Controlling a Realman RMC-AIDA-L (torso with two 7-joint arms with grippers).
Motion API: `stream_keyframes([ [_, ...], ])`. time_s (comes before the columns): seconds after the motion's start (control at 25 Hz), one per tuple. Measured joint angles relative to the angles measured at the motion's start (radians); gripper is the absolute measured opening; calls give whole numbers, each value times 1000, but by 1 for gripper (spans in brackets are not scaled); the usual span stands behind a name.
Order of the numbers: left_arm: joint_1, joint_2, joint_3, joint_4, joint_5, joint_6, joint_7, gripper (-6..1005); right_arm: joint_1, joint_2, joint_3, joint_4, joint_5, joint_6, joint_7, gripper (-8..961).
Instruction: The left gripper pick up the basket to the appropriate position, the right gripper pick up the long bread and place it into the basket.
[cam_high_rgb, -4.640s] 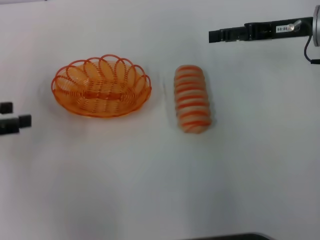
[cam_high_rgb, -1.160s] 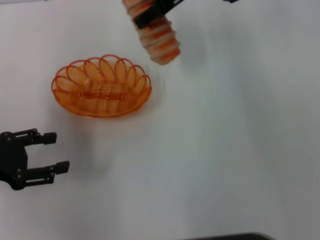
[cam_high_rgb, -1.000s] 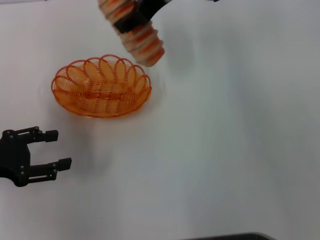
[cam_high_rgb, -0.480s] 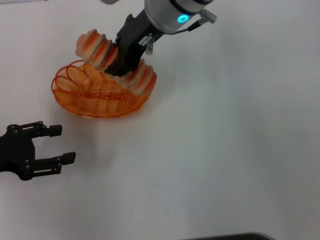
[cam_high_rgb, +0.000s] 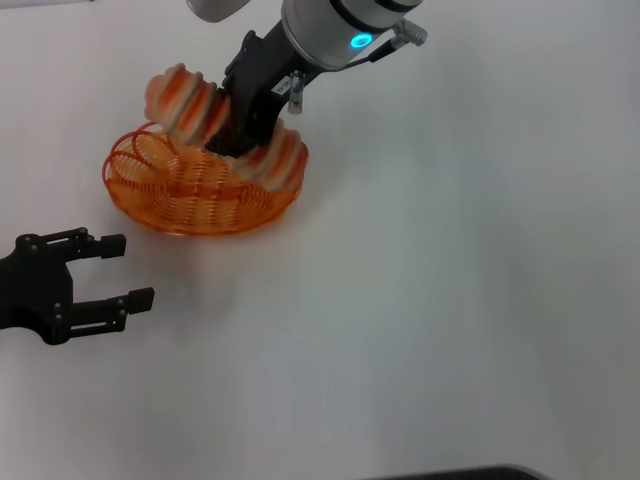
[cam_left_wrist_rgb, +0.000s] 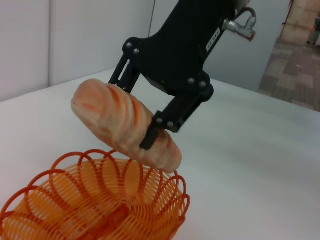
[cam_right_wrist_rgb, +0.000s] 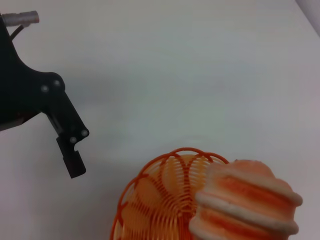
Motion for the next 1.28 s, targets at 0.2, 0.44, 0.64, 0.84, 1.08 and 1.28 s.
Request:
stream_keyframes([
  [0.2,0,0,1,-6,-5,-2,2,767,0,-1,0,0,18,13,-3,547],
  [0.44,0,-1,1,-8,-9,-2,2,767,-5,-3,-1,-1,37,20,-13,758],
  [0.64,3,-3,1,-10,-10,-2,10,766,-10,-4,-2,-2,48,19,-14,894],
  [0.84,5,-5,0,-11,-22,-1,13,766,-39,-9,5,-23,107,19,-17,949],
  [1.08,7,-5,3,-16,-27,-13,23,766,-196,-17,54,-85,342,2,-139,949],
  [1.28,2,1,0,-37,-22,-40,33,766,-382,-18,110,-81,583,-71,-324,949],
])
